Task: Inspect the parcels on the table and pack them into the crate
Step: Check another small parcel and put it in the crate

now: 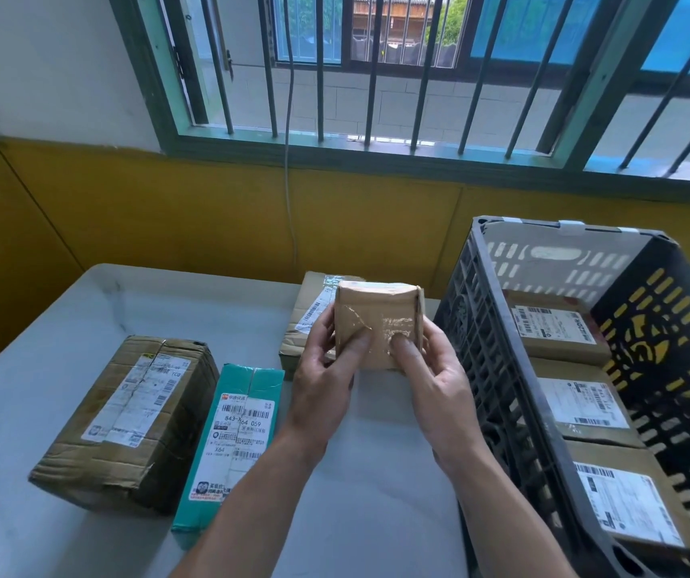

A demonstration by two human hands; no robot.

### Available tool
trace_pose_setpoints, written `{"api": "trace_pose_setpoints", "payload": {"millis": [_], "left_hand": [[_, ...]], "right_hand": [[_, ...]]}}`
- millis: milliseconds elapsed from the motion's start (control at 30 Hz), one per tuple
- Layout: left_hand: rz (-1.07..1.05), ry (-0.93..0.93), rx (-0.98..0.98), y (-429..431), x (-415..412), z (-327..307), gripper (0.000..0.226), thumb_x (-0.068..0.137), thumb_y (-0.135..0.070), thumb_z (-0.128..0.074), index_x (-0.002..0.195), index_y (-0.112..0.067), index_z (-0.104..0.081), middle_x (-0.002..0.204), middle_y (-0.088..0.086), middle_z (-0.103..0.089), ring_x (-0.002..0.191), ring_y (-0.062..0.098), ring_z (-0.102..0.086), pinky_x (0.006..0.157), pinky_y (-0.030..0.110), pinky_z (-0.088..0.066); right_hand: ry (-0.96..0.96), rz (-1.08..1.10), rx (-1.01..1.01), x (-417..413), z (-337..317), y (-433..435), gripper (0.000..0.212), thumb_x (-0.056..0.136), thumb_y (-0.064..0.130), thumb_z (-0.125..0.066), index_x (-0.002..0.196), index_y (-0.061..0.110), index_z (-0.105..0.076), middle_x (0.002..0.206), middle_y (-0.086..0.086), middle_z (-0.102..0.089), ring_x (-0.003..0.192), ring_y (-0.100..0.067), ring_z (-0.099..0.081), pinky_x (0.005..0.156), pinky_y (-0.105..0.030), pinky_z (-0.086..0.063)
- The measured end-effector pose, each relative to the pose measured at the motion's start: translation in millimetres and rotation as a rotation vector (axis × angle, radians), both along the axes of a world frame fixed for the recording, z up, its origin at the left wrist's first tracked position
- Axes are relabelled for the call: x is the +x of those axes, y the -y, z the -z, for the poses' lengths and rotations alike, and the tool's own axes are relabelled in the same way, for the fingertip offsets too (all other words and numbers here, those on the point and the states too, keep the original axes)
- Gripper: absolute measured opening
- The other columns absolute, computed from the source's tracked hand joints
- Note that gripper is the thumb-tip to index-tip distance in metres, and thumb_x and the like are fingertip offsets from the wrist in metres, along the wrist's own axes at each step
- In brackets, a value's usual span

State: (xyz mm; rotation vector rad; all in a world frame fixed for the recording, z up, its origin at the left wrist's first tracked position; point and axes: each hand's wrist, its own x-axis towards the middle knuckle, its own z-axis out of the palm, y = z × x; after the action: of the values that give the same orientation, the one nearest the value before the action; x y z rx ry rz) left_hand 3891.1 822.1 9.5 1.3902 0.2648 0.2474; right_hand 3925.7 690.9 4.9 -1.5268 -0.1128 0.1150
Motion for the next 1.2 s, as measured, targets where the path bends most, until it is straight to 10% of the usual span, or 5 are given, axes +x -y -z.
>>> {"api": "trace_pose_setpoints", "payload": {"millis": [700, 1200], "left_hand": [[-0.004, -0.030, 0.082, -1, 2, 4, 0.058, 0.079, -0.057, -0.061, 0.136, -0.056, -0.049, 0.109, -0.042, -0.063, 0.096, -0.024, -0.057, 0.066, -0.004, -0.043], [-0.072, -0.004, 0.160, -6, 7, 12, 0.066, 0.073, -0.065, -0.068, 0.136, -0.053, -0.055, 0.134, -0.009, -0.061, 0.106, 0.005, -0.066, 0.071, 0.009, -0.051]], "right_hand": [[0.008, 0.019, -0.076, 0, -7, -2, 0.054, 0.082, 0.058, -0.064, 0.134, 0.044, -0.059, 0.119, 0.014, -0.072, 0.113, -0.004, -0.066, 0.103, -0.040, -0.052], [0.065, 0.069, -0.170, 4, 2, 2, 0.068, 0.076, 0.075, -0.058, 0.135, 0.042, -0.060, 0.127, 0.011, -0.068, 0.113, -0.007, -0.064, 0.098, -0.038, -0.054]]}}
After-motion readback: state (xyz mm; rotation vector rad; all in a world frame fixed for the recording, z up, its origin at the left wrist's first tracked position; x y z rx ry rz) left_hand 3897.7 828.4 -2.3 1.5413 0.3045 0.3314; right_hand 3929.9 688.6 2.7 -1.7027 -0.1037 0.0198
